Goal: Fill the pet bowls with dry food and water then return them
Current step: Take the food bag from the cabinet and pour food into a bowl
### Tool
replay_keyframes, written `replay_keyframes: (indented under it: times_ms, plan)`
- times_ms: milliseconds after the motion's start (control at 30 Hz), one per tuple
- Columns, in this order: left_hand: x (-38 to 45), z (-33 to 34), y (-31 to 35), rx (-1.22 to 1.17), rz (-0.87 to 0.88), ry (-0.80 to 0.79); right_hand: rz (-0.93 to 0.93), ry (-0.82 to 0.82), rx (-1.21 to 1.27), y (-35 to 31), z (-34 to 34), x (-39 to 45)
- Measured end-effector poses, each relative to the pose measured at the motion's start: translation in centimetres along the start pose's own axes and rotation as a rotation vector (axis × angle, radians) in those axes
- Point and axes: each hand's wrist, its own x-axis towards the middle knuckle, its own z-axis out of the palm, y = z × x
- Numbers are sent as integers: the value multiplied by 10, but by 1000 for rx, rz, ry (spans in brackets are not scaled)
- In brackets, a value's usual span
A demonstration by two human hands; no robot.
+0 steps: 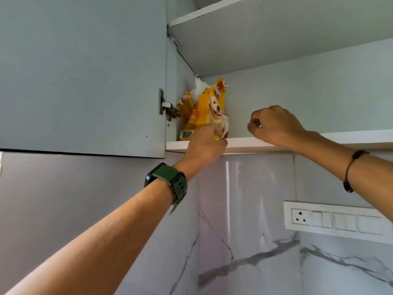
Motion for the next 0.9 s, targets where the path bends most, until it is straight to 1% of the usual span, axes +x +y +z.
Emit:
replay_keyframes:
  times_ms: [133,300,367,467,533,667,733,833,900]
  plan:
    - [35,-8,-6,24,-30,67,75,-132,133,-22,21,62]
    - [81,-13,-15,37,-149,87,107,-241,120,-46,50,115]
    - [91,-10,-22,16,-173,65,117,-220,92,-48,58,122]
    - [99,0,-37,-2,-191,32,153,-105,108,-50,67,123]
    - [102,5,-45,-8,-190,27,172,-57,134,-50,70,121]
    - [101,3,-46,-86,-162,47,173,-40,142,-46,59,112]
    - [92,2,-39,-120,-178,69,162,-32,152,-43,43,103]
    - [76,1,-26,-78,-165,110,147,-1,270,-37,11,85]
    - [65,0,-18,11,-103,141,136,-41,436,-30,-13,72]
